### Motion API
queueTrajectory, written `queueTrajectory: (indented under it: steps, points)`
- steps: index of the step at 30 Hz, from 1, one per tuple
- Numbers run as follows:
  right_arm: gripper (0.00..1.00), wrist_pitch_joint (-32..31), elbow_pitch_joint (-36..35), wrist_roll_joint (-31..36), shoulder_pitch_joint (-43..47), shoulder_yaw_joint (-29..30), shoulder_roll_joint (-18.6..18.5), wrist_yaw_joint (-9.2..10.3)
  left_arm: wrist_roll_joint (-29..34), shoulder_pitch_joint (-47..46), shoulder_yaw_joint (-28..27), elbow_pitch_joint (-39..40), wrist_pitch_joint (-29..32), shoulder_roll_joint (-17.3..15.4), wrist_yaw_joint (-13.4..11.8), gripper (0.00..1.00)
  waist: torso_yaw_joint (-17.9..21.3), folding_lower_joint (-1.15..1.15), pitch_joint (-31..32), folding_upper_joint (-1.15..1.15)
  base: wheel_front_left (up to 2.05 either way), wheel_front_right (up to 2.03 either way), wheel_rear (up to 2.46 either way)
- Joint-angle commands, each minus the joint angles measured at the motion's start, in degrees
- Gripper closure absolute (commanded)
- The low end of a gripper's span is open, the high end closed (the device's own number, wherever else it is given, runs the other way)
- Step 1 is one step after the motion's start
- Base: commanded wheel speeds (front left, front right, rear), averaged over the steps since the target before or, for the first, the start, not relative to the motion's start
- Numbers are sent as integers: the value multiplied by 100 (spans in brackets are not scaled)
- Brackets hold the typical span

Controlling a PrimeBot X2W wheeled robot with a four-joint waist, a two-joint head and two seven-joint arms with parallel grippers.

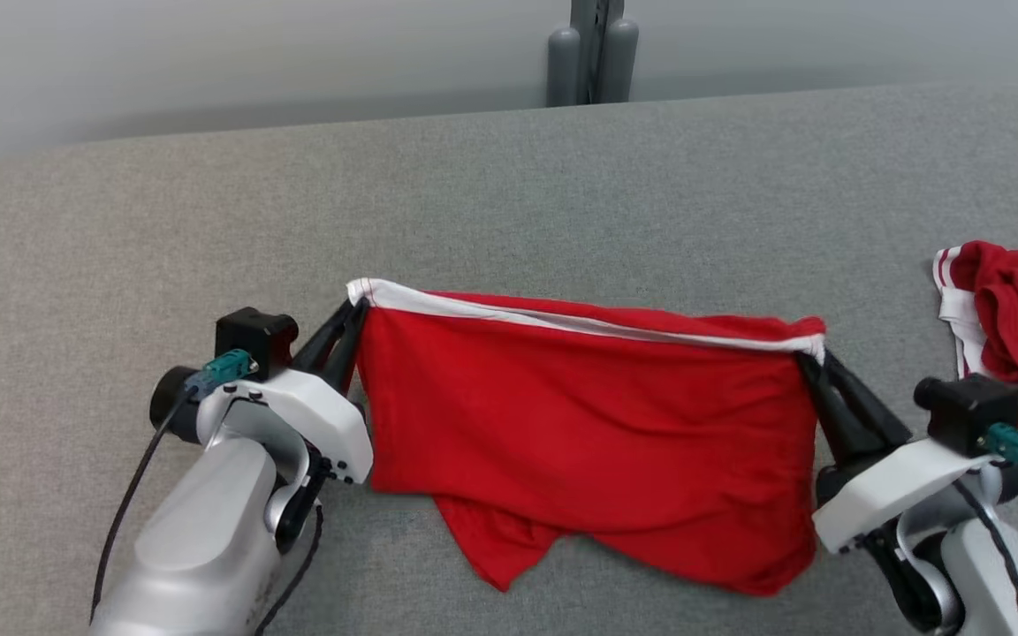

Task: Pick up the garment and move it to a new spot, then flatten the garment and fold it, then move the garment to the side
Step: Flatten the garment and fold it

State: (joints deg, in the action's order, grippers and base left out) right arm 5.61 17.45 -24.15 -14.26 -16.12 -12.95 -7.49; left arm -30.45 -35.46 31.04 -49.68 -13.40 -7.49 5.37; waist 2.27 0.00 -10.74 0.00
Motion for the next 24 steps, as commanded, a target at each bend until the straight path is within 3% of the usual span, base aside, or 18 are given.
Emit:
queueTrajectory:
  steps: [1,10,15,24]
  points:
    - [100,69,-102,37,-123,58,-67,-1,55,-86,-48,137,-63,-94,-62,100,6,0,127,0,0,0,0]
    - [100,-151,-995,156,-827,412,-226,-1,472,-324,-232,2081,-166,-533,-455,100,-61,0,793,0,0,0,0]
    - [100,-405,-1286,113,-1300,513,-216,-1,576,-625,-318,3094,149,-769,-654,100,-81,0,1084,0,0,0,0]
    - [100,-576,-1232,-83,-1686,567,-139,-1,506,-739,-436,3989,729,-1062,-838,100,-25,0,1053,0,0,0,0]
